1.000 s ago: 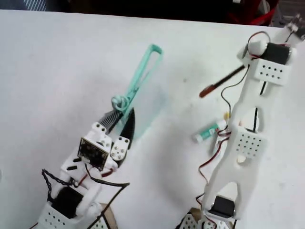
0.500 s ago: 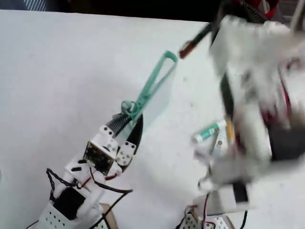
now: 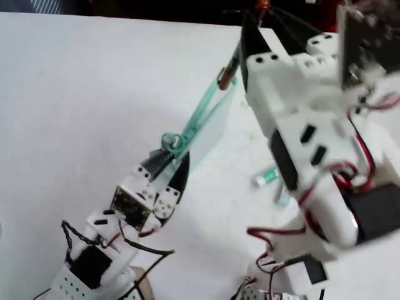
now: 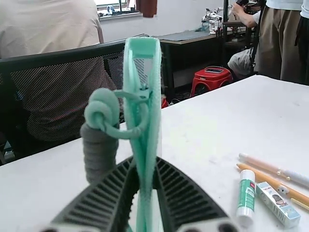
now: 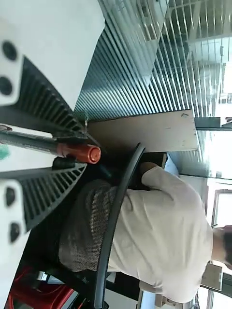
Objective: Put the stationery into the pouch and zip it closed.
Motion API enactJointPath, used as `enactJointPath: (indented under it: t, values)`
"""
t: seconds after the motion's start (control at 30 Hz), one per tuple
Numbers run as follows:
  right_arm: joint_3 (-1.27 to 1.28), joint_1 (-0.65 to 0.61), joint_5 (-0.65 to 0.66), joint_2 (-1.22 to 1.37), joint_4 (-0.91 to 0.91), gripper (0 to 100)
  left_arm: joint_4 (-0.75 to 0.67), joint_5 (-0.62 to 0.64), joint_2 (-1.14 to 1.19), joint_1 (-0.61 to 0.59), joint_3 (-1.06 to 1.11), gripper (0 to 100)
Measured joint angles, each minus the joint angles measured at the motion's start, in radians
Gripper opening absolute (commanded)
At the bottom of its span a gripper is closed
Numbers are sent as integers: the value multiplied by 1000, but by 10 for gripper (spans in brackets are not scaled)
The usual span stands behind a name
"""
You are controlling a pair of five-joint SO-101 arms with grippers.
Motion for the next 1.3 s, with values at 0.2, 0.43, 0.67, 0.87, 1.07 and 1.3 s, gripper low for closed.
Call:
enactJointPath:
  t: [0.2, 0.43, 0.67, 0.87, 1.07, 1.3]
  values:
    - [17, 3, 0, 87, 11, 18, 0, 0, 0, 0, 0, 21]
    - [17, 6, 0, 172, 11, 18, 0, 0, 0, 0, 0, 21]
    - [60, 8, 0, 196, 37, 18, 0, 0, 0, 0, 0, 65]
    - [313, 41, 0, 176, 40, 18, 8, 71, 0, -72, -17, 120]
    - [546, 5, 0, 63, 38, 18, 9, 147, 14, -127, -25, 122]
    - [789, -35, 0, 26, -84, 18, 9, 155, 15, -132, -25, 122]
